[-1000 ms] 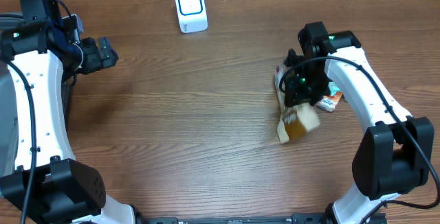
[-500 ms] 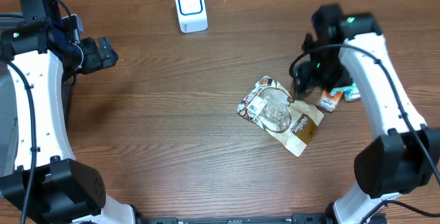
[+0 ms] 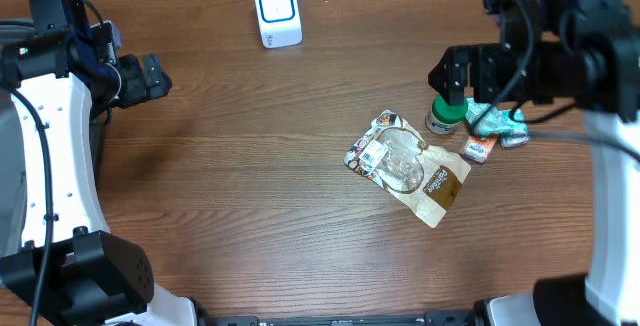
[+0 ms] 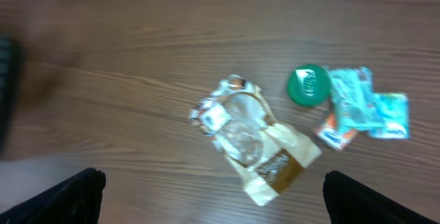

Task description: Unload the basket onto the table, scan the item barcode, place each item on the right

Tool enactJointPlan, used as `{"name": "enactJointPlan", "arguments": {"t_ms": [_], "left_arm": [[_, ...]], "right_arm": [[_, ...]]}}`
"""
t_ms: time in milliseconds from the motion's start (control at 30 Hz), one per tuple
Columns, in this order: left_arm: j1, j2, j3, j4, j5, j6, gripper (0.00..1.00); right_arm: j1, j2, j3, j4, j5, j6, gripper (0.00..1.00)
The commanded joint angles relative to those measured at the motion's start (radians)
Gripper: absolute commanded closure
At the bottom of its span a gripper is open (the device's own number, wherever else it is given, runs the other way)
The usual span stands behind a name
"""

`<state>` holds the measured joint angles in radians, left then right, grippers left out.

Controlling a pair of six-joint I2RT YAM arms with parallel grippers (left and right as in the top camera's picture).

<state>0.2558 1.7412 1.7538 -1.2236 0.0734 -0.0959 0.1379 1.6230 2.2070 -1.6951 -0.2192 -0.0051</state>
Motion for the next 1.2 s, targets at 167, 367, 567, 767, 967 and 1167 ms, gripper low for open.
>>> {"name": "enactJointPlan", "arguments": {"t_ms": [167,367,567,767,967,1167], "left_arm": [[-0.002,0.004,-0.002,0.002,-0.003,0.022,0.01],[-0.002,0.004,-0.002,0.002,-0.003,0.022,0.01],[-0.002,0.004,-0.002,0.002,-0.003,0.022,0.0],[-0.002,0.004,-0.002,0.002,-0.003,0.022,0.0],[-0.002,0.004,-0.002,0.002,-0.003,0.022,0.0],[-0.002,0.004,-0.002,0.002,-0.003,0.022,0.01]], "right_arm": [[-0.003,-0.042,0.021,0.002,-0.128,0.015,0.0],[-0.003,-0.058,0.02,0.002,-0.142,0.043,0.0],[-0.005,-0.086,0.018,0.061,-0.128,0.027,0.0],[-0.005,-0.199,-0.058,0.264,-0.069,0.027,0.0],[-0.005,-0.389,-0.314,0.471,0.046,0.027,0.0],[-0.029,-0.623,-0.705,0.786,0.138,0.028,0.0]]}}
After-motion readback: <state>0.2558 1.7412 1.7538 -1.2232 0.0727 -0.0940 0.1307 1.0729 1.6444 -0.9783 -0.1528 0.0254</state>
